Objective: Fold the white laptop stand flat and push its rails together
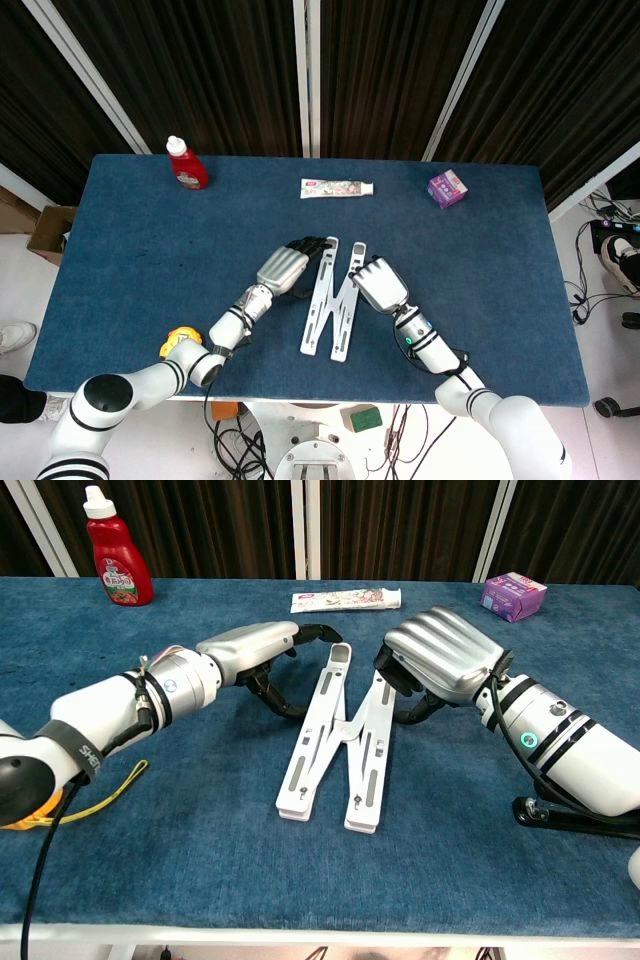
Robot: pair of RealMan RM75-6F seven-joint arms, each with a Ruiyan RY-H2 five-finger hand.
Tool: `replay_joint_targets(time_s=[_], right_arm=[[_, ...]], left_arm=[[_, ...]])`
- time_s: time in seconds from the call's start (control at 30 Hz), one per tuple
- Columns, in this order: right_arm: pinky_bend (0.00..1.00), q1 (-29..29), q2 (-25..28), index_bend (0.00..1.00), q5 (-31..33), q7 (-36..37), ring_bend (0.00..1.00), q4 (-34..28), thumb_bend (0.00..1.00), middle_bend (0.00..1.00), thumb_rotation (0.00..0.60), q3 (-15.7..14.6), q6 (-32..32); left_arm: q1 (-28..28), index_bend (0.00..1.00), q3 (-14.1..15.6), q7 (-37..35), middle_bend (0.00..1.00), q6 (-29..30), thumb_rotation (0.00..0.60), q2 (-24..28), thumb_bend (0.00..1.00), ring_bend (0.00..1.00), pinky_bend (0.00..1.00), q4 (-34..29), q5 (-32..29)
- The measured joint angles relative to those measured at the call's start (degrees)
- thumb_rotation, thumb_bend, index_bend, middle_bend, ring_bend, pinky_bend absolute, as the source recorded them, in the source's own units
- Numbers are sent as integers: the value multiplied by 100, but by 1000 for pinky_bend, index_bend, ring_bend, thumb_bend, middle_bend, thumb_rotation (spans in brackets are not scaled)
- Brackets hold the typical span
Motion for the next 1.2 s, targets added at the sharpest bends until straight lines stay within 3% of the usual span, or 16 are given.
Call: replay_joint_targets(time_s=[0.13,0.27,0.33,0.4,0.6,0.7,0.9,1.2], right_arm=[[718,15,237,577,-129,-2,612,-333,0,596,600,-103,99],[430,86,750,238,-279,-214,372,-1153,0,405,600,-219,89],[260,158,1117,98,-316,-428,225,-1812,0,289,600,-264,-53],[151,257,1533,17,-304,-713,110,-2597,0,196,600,-286,-327],[90,671,2720,0,107,-1956,22,-4934,0,135,600,-208,-1787],[81,933,3129,0,543,-2671,12,-5570,0,129,600,-101,-2638],[81,1431,3272,0,1319,-3446,11,-5746,0,129,600,74,-3571],[81,1668,2962,1,1535,-3562,12,-5408,0,131,600,132,-3816]], left_arm=[[165,103,-2,145,61,263,600,308,0,61,176,-247,-3],[440,103,-5,376,61,597,600,869,0,61,176,-878,-31],[582,103,-1,505,61,739,600,1167,0,61,174,-1245,-53],[760,103,9,673,61,902,600,1535,0,61,173,-1718,-87],[1333,103,109,1166,61,1349,600,2566,0,61,166,-3009,-192],[1618,103,201,1333,61,1527,600,2877,0,61,166,-3393,-252],[1790,102,261,1332,55,1585,600,2950,0,60,165,-3503,-325],[1843,102,230,1227,48,1594,600,2954,0,52,165,-3455,-275]])
